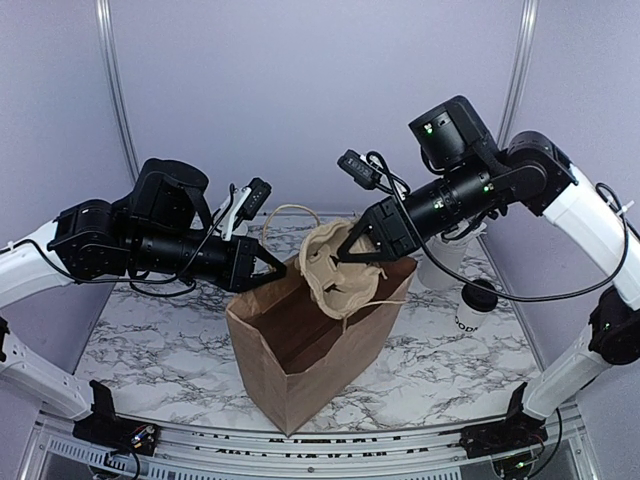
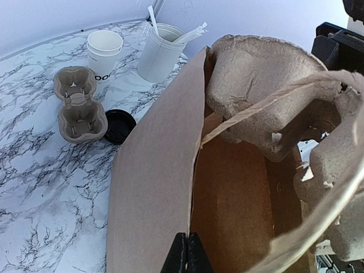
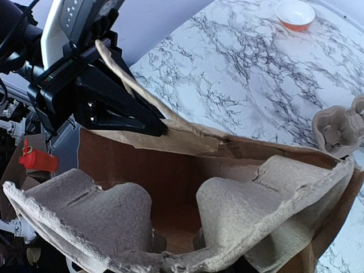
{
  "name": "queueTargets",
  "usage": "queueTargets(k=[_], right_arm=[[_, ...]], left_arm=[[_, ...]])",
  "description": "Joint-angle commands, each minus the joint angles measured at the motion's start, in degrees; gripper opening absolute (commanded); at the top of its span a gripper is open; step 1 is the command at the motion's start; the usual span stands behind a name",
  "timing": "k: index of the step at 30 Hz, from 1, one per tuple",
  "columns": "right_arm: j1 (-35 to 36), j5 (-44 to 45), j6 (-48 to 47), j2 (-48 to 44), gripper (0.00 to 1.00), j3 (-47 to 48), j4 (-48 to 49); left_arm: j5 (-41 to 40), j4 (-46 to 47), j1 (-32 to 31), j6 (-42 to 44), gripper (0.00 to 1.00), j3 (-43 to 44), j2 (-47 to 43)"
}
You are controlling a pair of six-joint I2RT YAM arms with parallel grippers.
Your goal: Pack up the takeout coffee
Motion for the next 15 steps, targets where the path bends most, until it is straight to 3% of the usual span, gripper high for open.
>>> queueTargets(k=[1,15], right_arm=[[0.45,2.06,0.33,1.51,0.35,3.49,-5.08],[0.45,6.11,-1.33,7.38,0.34,6.62,-13.72]], left_arm=[[-0.73,-0.19,-0.52,0.73,0.0,2.11,0.28],[-0.64,-0.2,-0.97,1.41,0.0,4.48,2.06]])
